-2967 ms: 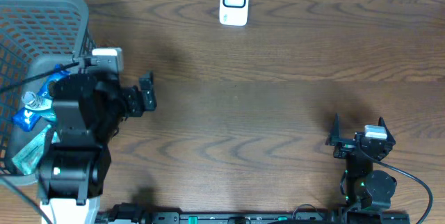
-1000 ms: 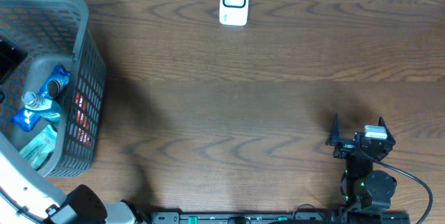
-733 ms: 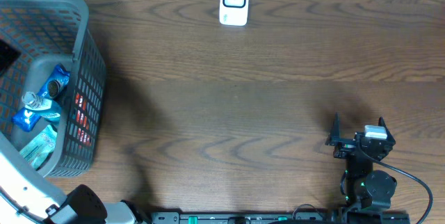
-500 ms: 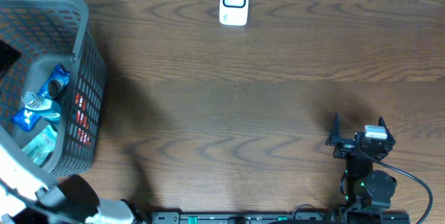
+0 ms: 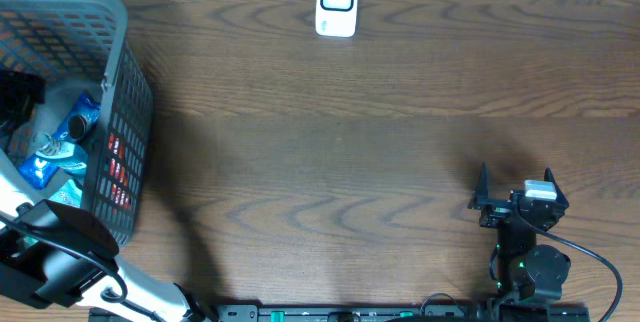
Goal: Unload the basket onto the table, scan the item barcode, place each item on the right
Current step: 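Reach the left gripper into the basket and grasp the teal spray bottle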
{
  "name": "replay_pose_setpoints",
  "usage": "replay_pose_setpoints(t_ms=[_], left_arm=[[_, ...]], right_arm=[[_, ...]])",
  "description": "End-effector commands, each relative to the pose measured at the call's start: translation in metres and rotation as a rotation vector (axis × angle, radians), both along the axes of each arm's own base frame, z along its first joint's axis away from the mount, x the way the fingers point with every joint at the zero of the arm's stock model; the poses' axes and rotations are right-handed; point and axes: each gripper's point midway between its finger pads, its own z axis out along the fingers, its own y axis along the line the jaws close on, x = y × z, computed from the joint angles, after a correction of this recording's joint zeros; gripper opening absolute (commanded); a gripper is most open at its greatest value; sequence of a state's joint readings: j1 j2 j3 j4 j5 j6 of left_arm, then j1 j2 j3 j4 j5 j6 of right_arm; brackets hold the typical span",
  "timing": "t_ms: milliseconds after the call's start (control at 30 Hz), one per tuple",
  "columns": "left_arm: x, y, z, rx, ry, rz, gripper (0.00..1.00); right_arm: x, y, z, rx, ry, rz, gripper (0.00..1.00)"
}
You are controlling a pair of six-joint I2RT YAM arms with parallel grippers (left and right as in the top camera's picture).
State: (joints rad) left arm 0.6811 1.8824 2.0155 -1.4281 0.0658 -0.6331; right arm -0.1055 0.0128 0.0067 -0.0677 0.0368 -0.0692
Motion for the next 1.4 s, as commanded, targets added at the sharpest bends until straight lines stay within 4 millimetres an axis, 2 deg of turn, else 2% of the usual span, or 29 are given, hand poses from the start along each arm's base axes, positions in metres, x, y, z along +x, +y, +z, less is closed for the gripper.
replay_pose_setpoints(t_ms=[0,167,433,867,1033,1067,1167,1233,1300,1367], left_arm=[[-0.007,0.004,-0.001,0.012,0.018,0.057,0.98],[-0.009,0.005,-0.008,0.026,0.046,-0.038,0.98],[-0.018,0.005,-0.027,0.003,0.095,-0.004,0.98],[-0.021,0.002,-0.081,-0.031,0.135,-0.006,0.98],[-0.025,-0.002,-0.108,-0.05,0.151,-0.007,0.99],[-0.026,-0.003,-0.111,-0.053,0.155,-0.007,0.94],[-0.028,-0.005,-0.115,-0.06,0.163,-0.007,0.62],[-0.028,-0.006,-0.114,-0.062,0.159,-0.008,0.49],[-0.028,-0.006,-0.113,-0.062,0.16,-0.008,0.39],[-0.028,-0.006,-0.112,-0.06,0.157,-0.008,0.36]], right_arm=[[0.0,-0.002,0.0,0.009,-0.001,-0.009,0.99],[0.0,-0.002,0.0,0.009,-0.001,-0.009,0.99],[0.0,-0.002,0.0,0.009,-0.001,-0.009,0.99],[0.0,-0.002,0.0,0.009,-0.001,-0.009,0.99],[0.0,-0.002,-0.001,0.009,-0.001,-0.009,0.99],[0.0,-0.002,0.0,0.009,-0.001,-0.009,0.99],[0.0,-0.002,-0.001,0.009,-0.001,-0.009,0.99],[0.0,-0.002,0.0,0.009,-0.001,-0.009,0.99],[0.0,-0.002,0.0,0.009,-0.001,-0.009,0.99],[0.0,-0.002,0.0,0.009,-0.001,-0.009,0.99]])
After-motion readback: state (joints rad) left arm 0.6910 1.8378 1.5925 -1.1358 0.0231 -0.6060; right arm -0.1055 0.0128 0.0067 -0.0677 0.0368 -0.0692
